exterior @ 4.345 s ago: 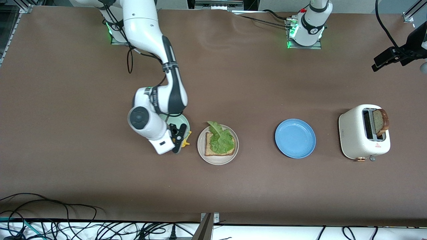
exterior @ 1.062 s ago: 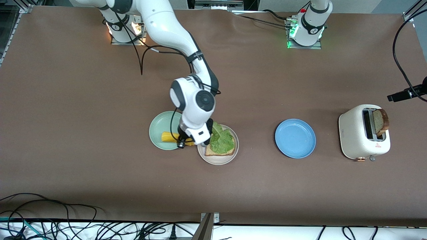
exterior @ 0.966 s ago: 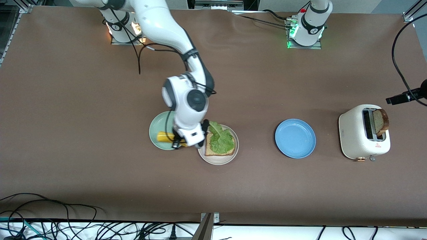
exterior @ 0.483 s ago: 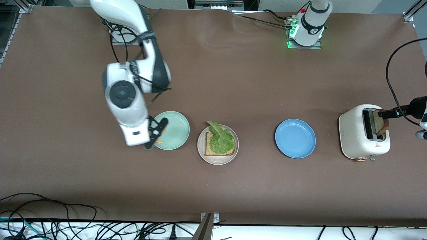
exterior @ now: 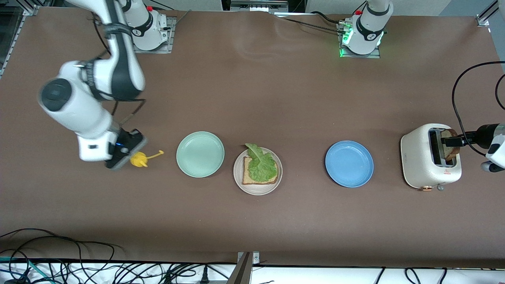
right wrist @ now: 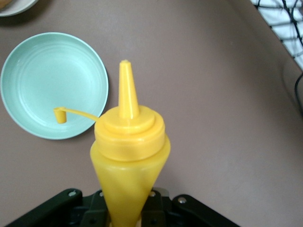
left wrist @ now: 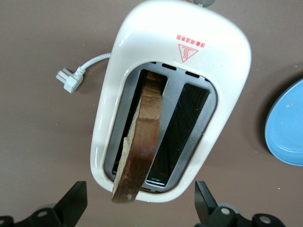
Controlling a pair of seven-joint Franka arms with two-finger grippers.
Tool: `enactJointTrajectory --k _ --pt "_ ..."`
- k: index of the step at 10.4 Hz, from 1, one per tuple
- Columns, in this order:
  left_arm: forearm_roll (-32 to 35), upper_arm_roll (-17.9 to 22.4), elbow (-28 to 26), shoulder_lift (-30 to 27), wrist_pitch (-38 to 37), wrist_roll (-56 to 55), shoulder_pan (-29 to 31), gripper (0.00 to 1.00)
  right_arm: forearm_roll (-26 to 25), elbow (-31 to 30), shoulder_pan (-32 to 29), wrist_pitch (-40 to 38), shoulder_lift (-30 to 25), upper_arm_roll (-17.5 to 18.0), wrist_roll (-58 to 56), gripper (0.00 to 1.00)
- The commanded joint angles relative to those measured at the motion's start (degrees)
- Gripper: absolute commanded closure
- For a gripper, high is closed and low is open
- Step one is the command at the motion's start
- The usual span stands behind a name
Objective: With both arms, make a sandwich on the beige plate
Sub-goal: 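Carry the mustard back with the right gripper while the left gripper grasps toast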
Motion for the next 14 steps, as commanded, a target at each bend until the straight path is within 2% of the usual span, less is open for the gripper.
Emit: enactJointTrajectory --k 1,2,3,4,5,9,11,12,13,14 --pt "1.53 -0.28 2.09 1.81 -0.63 -0.65 0.12 0.00 3.41 -8.65 -3.32 2.29 -8.83 1.92 -3.99 1.00" --pt "1.53 -0.36 2.09 1.81 -0.63 -0.40 0.12 0.18 5.34 -9.70 -4.90 2.29 -8.92 1.83 -6.63 1.00" --pt "2.05 -0.28 2.09 1.81 -0.71 -0.13 -0.23 0.77 8.57 -9.97 -5.18 2.11 -8.66 1.66 -10.05 1.00" --pt "3.88 -0.45 2.09 1.73 -0.72 0.22 0.29 0.80 12.78 -10.24 -6.22 1.42 -8.05 1.57 -12.17 1.00" --pt "3.90 -0.36 2.09 1.81 -0.72 0.40 0.30 0.81 13.96 -10.24 -6.58 1.32 -7.96 1.57 -13.49 1.00" --pt "3.99 -0.36 2.17 1.03 -0.80 3.02 0.38 0.99 14.58 -9.80 -6.50 1.32 -7.08 1.65 -13.95 1.00" --pt "3.99 -0.36 4.18 0.06 -2.02 3.30 0.30 1.00 14.93 -9.80 -7.80 1.32 -6.99 1.65 -15.86 1.00" --pt "3.99 -0.54 5.76 -0.64 -4.56 3.30 0.30 1.00 17.37 -9.80 -9.64 1.32 -5.43 1.83 -18.75 1.00" --pt "3.99 -0.80 7.17 -1.43 -7.37 3.21 0.21 1.00 22.44 -9.89 -11.58 1.15 -4.02 3.05 -22.78 1.00" --pt "3.99 -1.15 7.88 -3.00 -10.70 3.21 0.12 1.00 24.32 -9.89 -15.68 0.27 -3.57 6.19 -26.30 1.00"
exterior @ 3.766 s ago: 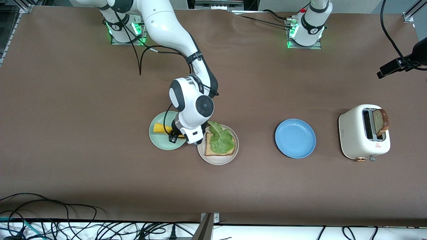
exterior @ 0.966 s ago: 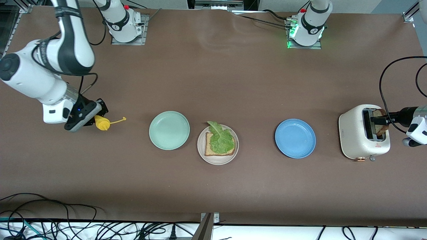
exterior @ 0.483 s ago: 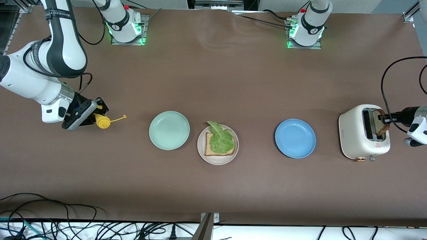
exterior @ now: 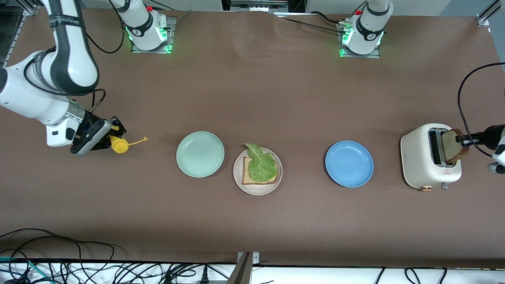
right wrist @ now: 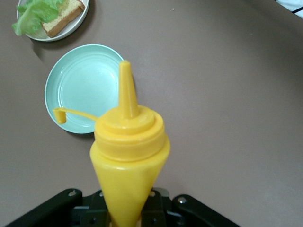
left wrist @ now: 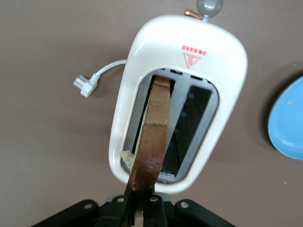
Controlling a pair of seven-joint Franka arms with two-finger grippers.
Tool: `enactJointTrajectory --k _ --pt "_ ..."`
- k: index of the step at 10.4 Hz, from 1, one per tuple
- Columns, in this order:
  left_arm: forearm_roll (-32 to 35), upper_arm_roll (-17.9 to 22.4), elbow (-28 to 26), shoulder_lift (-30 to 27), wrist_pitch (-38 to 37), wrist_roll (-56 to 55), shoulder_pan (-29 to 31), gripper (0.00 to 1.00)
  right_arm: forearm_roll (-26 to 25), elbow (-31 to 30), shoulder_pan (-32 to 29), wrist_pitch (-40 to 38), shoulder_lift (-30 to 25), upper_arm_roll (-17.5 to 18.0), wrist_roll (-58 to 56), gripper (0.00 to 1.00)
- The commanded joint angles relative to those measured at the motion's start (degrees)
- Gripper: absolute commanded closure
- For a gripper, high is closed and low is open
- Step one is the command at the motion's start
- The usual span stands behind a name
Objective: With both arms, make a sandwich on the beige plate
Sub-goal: 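Lift the toast from the toaster with the left gripper toward the plate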
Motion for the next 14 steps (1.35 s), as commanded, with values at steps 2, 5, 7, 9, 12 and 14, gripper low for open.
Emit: enactJointTrajectory --k 2,5,7,9,12,14 --pt "1.58 -1.26 1.85 -7.27 -9.32 1.19 -0.32 1.00 5.00 -0.29 -14.34 -0.73 1.33 10.63 -9.61 1.00" --pt "1.32 -3.89 1.94 -10.72 -13.03 1.10 -0.32 1.00 15.69 -0.55 -25.42 -4.92 4.31 18.64 -25.04 1.00" --pt "1.84 -8.18 4.20 -10.99 -13.65 0.75 -0.32 1.00 22.91 -2.12 -30.01 -10.11 5.90 19.80 -36.39 1.00" --pt "1.85 -12.67 5.10 -10.99 -14.53 -0.38 -0.59 1.00 26.88 -4.94 -32.30 -14.94 6.69 19.89 -47.72 1.00" --pt "1.14 -15.85 4.84 -10.46 -14.62 -4.25 -2.24 1.00 27.33 -8.36 -34.33 -20.94 7.22 19.71 -63.62 1.00" --pt "0.62 -15.76 4.40 -9.41 -14.70 -7.74 -7.07 1.00 27.42 -11.00 -35.12 -21.91 8.09 19.71 -70.43 1.00"
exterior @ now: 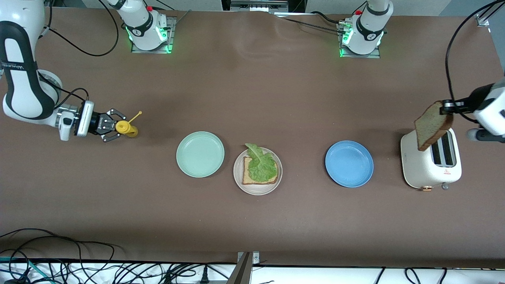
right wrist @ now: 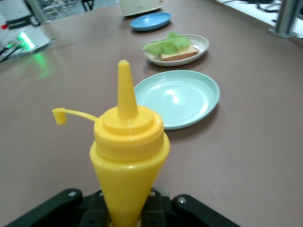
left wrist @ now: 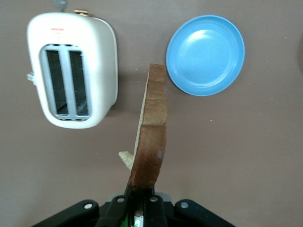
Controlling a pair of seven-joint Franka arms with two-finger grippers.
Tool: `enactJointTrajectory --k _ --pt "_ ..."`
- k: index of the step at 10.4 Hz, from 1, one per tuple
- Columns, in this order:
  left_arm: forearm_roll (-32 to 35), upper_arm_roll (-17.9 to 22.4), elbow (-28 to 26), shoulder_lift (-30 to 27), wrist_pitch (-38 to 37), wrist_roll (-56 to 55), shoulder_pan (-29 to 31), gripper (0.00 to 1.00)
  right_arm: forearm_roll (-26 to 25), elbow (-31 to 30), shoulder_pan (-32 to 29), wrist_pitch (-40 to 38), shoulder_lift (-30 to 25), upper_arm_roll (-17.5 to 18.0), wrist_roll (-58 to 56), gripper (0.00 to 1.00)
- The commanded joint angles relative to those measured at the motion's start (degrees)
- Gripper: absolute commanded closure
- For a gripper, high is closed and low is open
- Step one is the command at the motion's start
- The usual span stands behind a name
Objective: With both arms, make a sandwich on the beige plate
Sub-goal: 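Lift the toast from the toaster with the left gripper toward the plate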
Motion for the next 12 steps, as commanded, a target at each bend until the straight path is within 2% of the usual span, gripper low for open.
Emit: enactJointTrajectory --k 1,3,4,6,8,9,10,11,12 --pt "-1.37 -0.22 0.67 2.36 -0.78 -5.92 -3.95 1.00 1.56 -3.05 -2.35 -1.52 -0.09 1.00 -9.31 1.00" --pt "-10.57 -0.13 -1.69 4.30 3.40 -6.48 -6.05 1.00 4.61 -5.25 -2.97 -2.82 0.61 0.73 -14.95 1.00" --pt "-15.84 -0.13 -4.58 5.01 8.92 -6.83 -6.15 1.00 5.50 -5.69 -3.32 -3.97 1.40 0.04 -17.16 1.00" --pt "-30.59 0.04 -11.61 5.71 17.72 -6.92 -6.94 1.00 5.69 -5.70 -3.93 -5.12 1.76 -0.15 -17.09 1.00" --pt "-40.45 0.04 -11.73 9.82 21.70 -6.92 -10.62 1.00 6.65 -5.87 -4.73 -5.21 2.72 -0.15 -16.92 1.00" --pt "-47.55 0.13 -11.73 11.85 24.42 -6.92 -12.64 1.00 7.61 -5.87 -4.73 -5.21 2.98 -0.15 -16.83 0.93" --pt "-52.67 0.22 -11.55 13.52 28.62 -7.00 -14.92 1.00 7.71 -5.87 -4.73 -5.21 3.07 -0.15 -16.74 0.77" --pt "-55.16 0.22 -11.20 15.54 32.93 -7.79 -17.29 1.00 7.71 -5.79 -4.81 -5.12 3.16 -0.06 -16.74 0.59" --pt "-56.14 0.22 -10.15 17.82 37.32 -8.06 -19.40 1.00 7.71 -5.78 -5.16 -5.12 3.16 0.03 -16.65 0.47"
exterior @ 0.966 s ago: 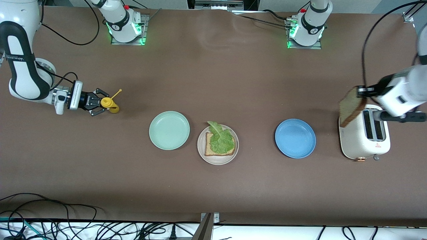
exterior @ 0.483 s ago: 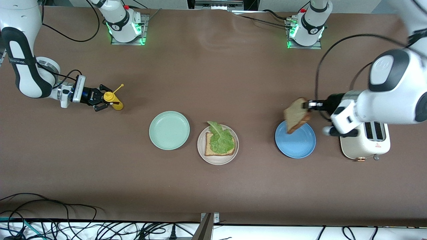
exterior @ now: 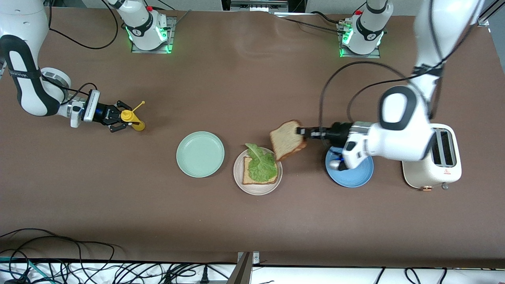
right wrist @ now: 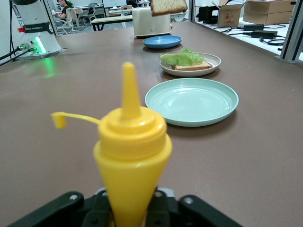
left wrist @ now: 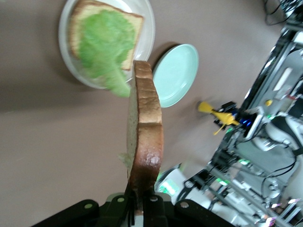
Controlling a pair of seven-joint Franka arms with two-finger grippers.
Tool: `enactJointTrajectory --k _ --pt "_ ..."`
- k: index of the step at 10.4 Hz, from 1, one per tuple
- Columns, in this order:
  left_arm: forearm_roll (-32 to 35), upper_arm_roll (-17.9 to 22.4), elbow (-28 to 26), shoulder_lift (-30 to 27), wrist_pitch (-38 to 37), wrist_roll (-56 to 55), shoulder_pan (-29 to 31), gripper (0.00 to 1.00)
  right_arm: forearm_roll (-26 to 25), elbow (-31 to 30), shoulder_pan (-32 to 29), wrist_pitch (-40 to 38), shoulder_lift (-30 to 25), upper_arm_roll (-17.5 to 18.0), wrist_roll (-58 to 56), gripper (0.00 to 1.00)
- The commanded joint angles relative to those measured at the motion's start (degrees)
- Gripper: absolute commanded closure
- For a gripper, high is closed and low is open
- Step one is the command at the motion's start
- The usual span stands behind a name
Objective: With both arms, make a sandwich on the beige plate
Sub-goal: 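Lower the toast onto the lettuce with the left gripper while the right gripper releases mustard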
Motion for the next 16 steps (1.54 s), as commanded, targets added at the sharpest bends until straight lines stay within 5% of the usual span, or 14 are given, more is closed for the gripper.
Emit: enactJointTrajectory --k 1,5,9,12,16 --pt "-2.93 0.31 3.78 5.00 7.27 -1.26 -4.41 1.00 1.19 -0.21 -1.41 -1.28 0.07 0.44 -0.73 0.31" --pt "-7.32 0.57 11.51 13.45 16.00 -0.99 -8.47 1.00 0.93 -0.12 -3.68 -1.37 0.59 0.53 -1.17 0.14" --pt "-7.33 0.57 11.79 17.40 21.17 -0.90 -11.18 1.00 -1.88 0.06 -5.97 -1.46 1.04 0.35 -0.91 0.00" --pt "-6.80 0.66 11.61 18.64 22.68 -0.38 -12.16 1.00 -9.85 2.07 -6.95 -1.37 0.95 -3.68 2.06 0.00" --pt "-6.62 3.29 11.52 18.38 21.98 0.41 -11.64 1.00 -26.29 16.54 -6.95 -4.16 -0.10 -5.63 18.82 0.00"
